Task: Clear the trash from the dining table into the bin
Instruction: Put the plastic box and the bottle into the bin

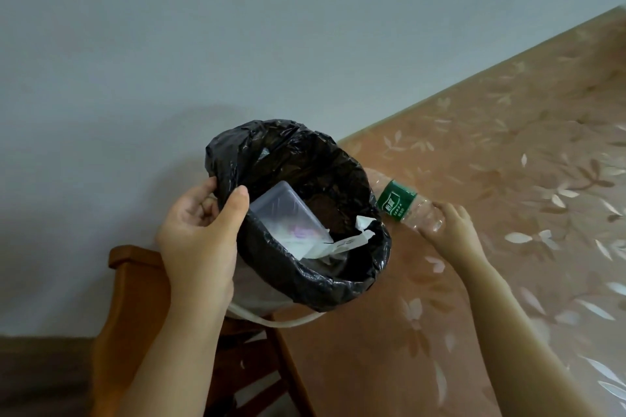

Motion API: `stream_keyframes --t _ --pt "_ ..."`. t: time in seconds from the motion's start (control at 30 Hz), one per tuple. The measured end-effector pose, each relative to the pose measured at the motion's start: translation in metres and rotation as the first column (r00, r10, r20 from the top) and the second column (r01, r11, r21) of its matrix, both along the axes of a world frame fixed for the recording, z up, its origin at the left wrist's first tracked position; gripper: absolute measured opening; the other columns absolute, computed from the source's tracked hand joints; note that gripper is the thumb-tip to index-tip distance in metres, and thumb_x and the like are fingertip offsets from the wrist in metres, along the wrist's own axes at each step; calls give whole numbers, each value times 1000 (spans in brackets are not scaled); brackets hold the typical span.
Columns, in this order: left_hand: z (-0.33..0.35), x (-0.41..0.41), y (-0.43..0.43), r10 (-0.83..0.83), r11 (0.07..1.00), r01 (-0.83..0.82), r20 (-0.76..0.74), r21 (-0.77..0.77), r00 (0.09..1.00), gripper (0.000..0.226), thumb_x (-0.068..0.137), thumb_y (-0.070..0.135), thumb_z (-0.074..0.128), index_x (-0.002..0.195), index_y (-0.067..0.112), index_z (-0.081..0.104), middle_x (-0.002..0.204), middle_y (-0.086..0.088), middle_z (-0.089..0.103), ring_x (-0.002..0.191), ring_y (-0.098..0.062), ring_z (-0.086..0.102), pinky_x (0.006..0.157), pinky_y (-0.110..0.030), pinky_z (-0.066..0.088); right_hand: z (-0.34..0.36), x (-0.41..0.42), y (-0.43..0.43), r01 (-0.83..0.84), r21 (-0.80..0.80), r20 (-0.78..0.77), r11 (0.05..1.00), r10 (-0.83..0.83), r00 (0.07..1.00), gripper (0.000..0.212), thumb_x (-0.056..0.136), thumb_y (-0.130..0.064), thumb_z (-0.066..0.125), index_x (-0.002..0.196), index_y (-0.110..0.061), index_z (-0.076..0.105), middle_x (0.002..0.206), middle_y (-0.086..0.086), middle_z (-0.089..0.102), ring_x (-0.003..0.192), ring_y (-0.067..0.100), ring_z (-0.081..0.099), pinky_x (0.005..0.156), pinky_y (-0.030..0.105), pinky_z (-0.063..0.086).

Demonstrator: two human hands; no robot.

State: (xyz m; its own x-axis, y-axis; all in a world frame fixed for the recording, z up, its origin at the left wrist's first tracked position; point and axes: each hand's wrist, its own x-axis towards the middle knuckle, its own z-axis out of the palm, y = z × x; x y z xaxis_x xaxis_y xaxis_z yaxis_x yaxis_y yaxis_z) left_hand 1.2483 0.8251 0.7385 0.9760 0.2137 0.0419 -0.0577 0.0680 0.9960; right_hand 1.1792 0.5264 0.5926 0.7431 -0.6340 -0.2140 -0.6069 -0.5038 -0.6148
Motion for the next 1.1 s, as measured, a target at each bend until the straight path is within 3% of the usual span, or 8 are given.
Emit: stream_keyframes --t 0.17,0.33,0.43,0.6,0.77,0.87,1.0,1.1 --pt "-6 -1 2 8 999 -8 -13 44 1000 21 77 10 69 93 23 67 74 6 69 74 -8 65 68 -15 51 -17 1 -3 68 43 49 997 -70 996 59 73 -24 68 126 -19 42 127 11 42 112 29 47 87 39 41" --pt "-8 -3 3 16 998 -17 4 67 1000 22 79 8 67 99 17 65 62 18 65 63 3 60 65 -11 49 -28 -6 1 114 122 132 986 -130 983 65 71 -26 72 126 -27 39 124 8 45 73 14 51 67 29 40" --pt "-7 -4 4 20 998 -19 -6 60 1000 22 79 8 67 98 19 64 66 16 65 66 -1 61 68 -15 52 -30 -8 6 157 174 190 972 -190 963 64 69 -27 75 123 -26 41 121 8 46 77 17 57 59 26 43" --pt "-5 -7 8 15 999 -15 -13 35 1000 34 79 9 68 113 8 61 84 1 67 75 -9 65 70 -18 54 -25 -15 19 230 238 275 944 -292 916 59 67 -26 75 118 -26 46 120 5 47 86 19 58 72 32 46" --pt "0 -12 15 -2 1000 2 -21 -19 1000 24 78 9 69 90 29 63 71 9 69 67 -2 65 61 -13 50 -2 -39 44 247 327 365 912 -363 857 57 68 -28 75 117 -32 46 118 4 54 85 14 60 66 25 46" --pt "2 -18 25 -30 998 29 -24 -53 999 24 78 9 69 90 29 64 66 15 69 67 -1 65 59 -12 50 28 -52 64 177 311 458 934 -311 833 55 69 -28 75 116 -35 47 120 3 54 88 18 60 68 24 48" --pt "5 -29 43 -61 994 57 -47 -94 997 33 78 8 69 111 14 63 81 0 65 73 -8 64 63 -14 51 77 -66 97 38 296 572 954 -209 793 52 71 -24 75 112 -41 48 114 3 56 89 18 62 72 20 49" --pt "8 -35 55 -82 991 79 -32 -104 996 24 78 8 69 98 22 65 82 0 67 74 -9 65 63 -14 51 103 -77 118 -25 318 625 948 -189 758 48 73 -22 73 112 -39 50 94 -3 58 77 4 60 66 12 49"
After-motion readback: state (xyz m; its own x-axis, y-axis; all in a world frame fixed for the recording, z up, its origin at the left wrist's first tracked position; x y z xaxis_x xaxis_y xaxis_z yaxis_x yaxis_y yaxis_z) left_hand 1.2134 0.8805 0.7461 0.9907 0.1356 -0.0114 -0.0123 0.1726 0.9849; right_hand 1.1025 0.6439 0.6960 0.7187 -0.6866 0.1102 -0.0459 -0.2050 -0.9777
